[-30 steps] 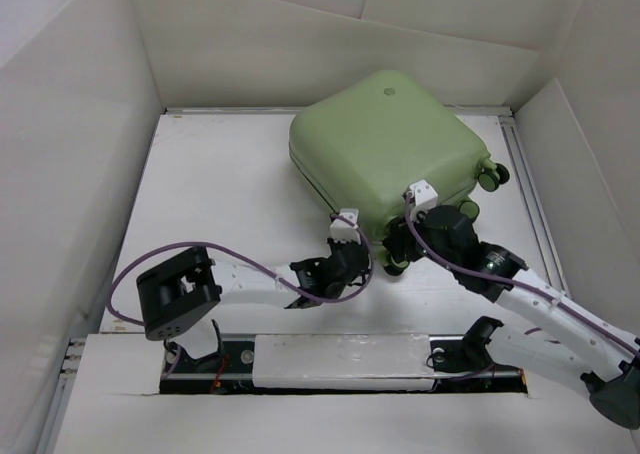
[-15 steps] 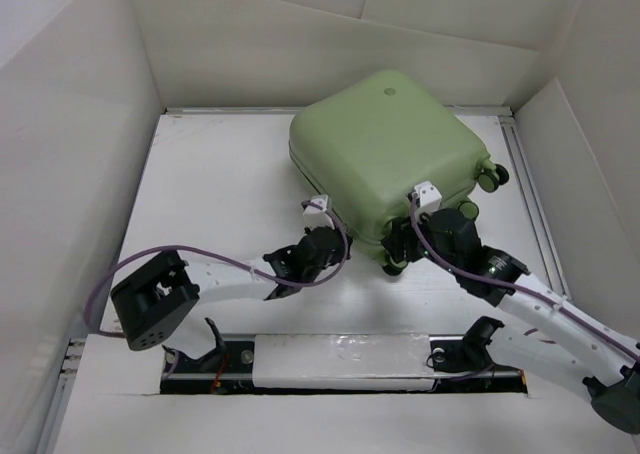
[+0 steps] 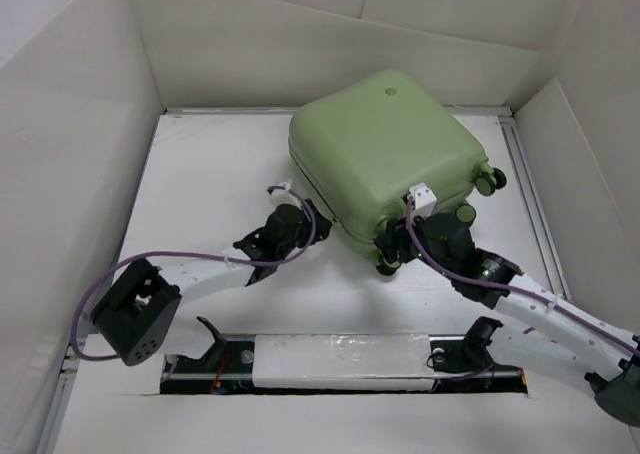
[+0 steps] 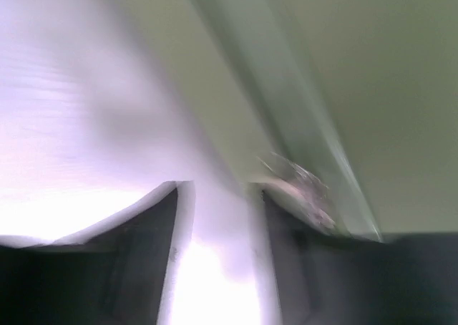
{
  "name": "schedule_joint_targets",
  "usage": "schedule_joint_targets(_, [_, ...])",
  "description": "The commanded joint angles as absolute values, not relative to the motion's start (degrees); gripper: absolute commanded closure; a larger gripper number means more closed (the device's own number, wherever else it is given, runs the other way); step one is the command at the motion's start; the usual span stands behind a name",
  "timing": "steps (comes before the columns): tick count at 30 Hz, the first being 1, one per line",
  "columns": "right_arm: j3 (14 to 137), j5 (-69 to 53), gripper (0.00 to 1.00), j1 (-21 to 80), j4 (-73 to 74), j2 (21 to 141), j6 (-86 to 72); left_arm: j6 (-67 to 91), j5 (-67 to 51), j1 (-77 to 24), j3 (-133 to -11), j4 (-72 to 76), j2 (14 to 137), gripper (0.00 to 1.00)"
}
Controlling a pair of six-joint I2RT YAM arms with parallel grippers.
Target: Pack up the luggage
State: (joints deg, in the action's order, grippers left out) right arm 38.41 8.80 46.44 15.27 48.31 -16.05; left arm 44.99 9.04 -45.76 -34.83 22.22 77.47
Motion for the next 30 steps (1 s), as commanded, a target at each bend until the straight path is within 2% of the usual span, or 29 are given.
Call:
schedule_joint_targets(1, [40.24, 7.47, 0.63, 49.65, 17.14, 47.46, -16.44, 46.49, 20.49, -40.25, -32.09, 19.52, 71.54, 0.47])
schedule_joint_targets(2, [41.21, 6.69, 0.55, 50.35, 16.53, 47.98, -16.44, 47.19, 20.48, -40.25, -31.30, 19.51, 67.89, 0.32])
schedule_joint_targets(3, [42.53, 6.68, 0.47, 51.49, 16.52, 47.99, -15.74, 47.20, 19.43, -40.25, -30.42, 18.82, 65.59, 0.28])
schedule_joint_targets(4, [45.93, 6.68, 0.36, 52.11, 16.52, 48.60, -15.73, 47.72, 19.42, -40.86, -29.54, 17.76, 63.22, 0.25])
schedule_joint_targets(5, [47.88, 6.68, 0.31, 52.64, 17.65, 49.13, -15.04, 47.72, 18.90, -41.39, -28.40, 16.36, 58.06, 0.23])
schedule_joint_targets(6, [49.90, 6.68, 0.03, 52.65, 18.27, 49.13, -14.25, 47.72, 18.90, -42.01, -28.39, 14.78, 55.40, 0.18])
schedule_joint_targets(7, [52.01, 6.68, 0.00, 53.43, 19.06, 49.13, -14.24, 47.72, 18.90, -42.62, -28.39, 11.37, 52.76, 0.07])
schedule_joint_targets(8, [56.29, 7.46, 0.00, 54.13, 20.03, 49.74, -14.24, 47.72, 18.90, -43.41, -27.87, 9.69, 50.12, 0.07])
schedule_joint_targets(9, [58.34, 7.47, 0.00, 54.14, 22.13, 49.75, -13.72, 47.72, 18.11, -43.94, -27.86, 8.10, 45.31, 0.00])
schedule_joint_targets(13, [64.77, 11.94, 0.00, 58.00, 26.89, 48.00, -13.71, 46.50, 12.67, -43.95, -27.33, 2.73, 35.44, 0.00])
schedule_joint_targets(18, [64.78, 16.25, 0.00, 59.15, 28.91, 42.46, -13.71, 46.49, 8.88, -43.95, -27.33, 0.44, 29.71, 0.00])
schedule_joint_targets(25, [56.53, 17.57, 0.00, 59.15, 29.44, 30.69, -13.71, 49.57, 5.98, -43.95, -26.11, -0.88, 24.00, 0.00])
schedule_joint_targets(30, [54.76, 23.02, 0.00, 59.15, 29.97, 22.08, -12.57, 51.32, 8.52, -43.95, -26.81, -4.65, 16.11, 0.00])
